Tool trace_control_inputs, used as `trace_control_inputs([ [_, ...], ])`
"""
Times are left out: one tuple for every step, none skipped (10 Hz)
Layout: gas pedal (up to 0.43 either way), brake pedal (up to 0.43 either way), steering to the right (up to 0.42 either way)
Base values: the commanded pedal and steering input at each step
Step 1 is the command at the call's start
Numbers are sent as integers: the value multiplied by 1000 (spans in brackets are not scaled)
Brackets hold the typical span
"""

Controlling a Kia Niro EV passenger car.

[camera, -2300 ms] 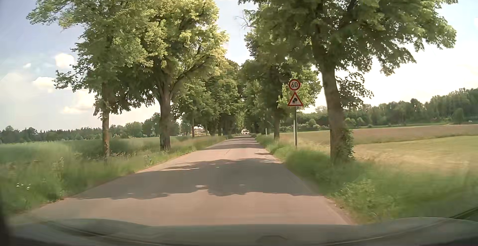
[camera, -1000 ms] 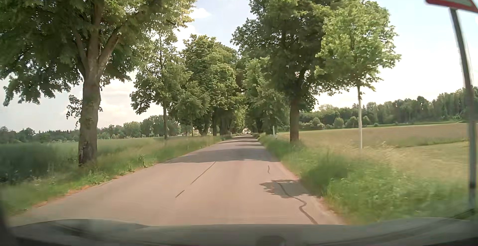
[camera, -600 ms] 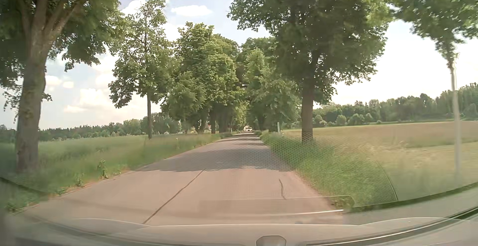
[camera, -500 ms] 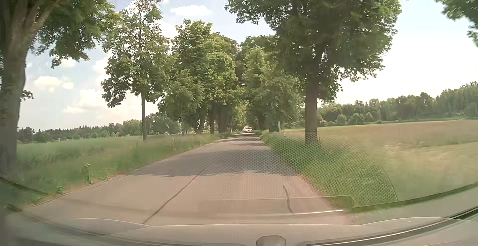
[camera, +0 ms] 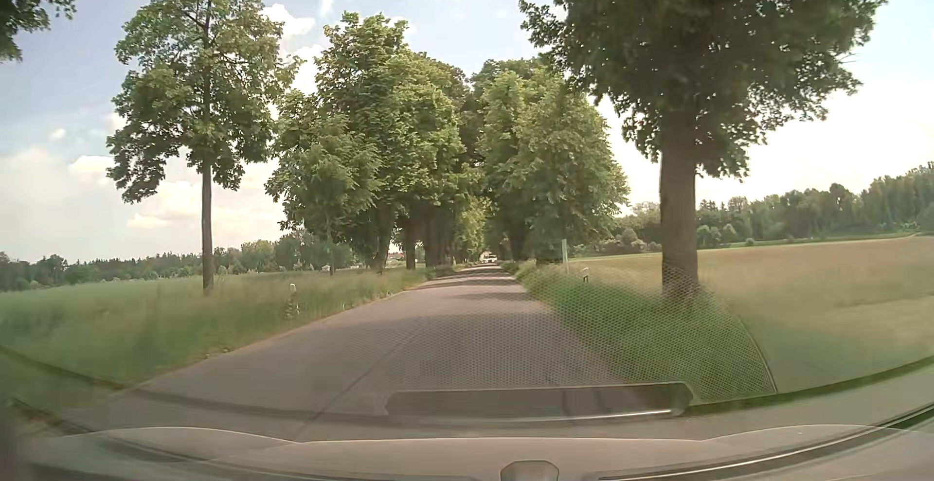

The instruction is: Follow the waypoints while adhering to traffic rules and regulations

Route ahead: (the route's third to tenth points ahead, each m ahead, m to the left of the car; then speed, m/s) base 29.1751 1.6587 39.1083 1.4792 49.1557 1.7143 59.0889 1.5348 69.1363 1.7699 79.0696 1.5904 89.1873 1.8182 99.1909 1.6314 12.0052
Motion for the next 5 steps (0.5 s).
trace_control_inputs([
  [260, 0, -6],
  [260, 0, -8],
  [260, 0, -8],
  [248, 0, -5],
  [248, 0, -4],
])
